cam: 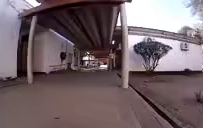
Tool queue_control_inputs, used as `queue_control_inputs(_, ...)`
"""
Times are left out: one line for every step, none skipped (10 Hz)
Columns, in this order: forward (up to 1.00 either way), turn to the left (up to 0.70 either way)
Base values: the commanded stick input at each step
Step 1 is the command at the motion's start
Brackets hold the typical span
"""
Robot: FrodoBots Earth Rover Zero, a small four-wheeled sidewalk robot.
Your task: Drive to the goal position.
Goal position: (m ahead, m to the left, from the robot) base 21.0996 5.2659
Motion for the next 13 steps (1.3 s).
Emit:
queue_control_inputs(0.5, 0.0)
queue_control_inputs(0.5, 0.0)
queue_control_inputs(0.5, 0.0)
queue_control_inputs(0.5, 0.0)
queue_control_inputs(0.5, 0.0)
queue_control_inputs(0.5, 0.0)
queue_control_inputs(0.5, 0.0)
queue_control_inputs(0.5, 0.0)
queue_control_inputs(0.5, 0.0)
queue_control_inputs(0.5, 0.0)
queue_control_inputs(0.5, 0.0)
queue_control_inputs(0.5, 0.0)
queue_control_inputs(0.5, 0.0)
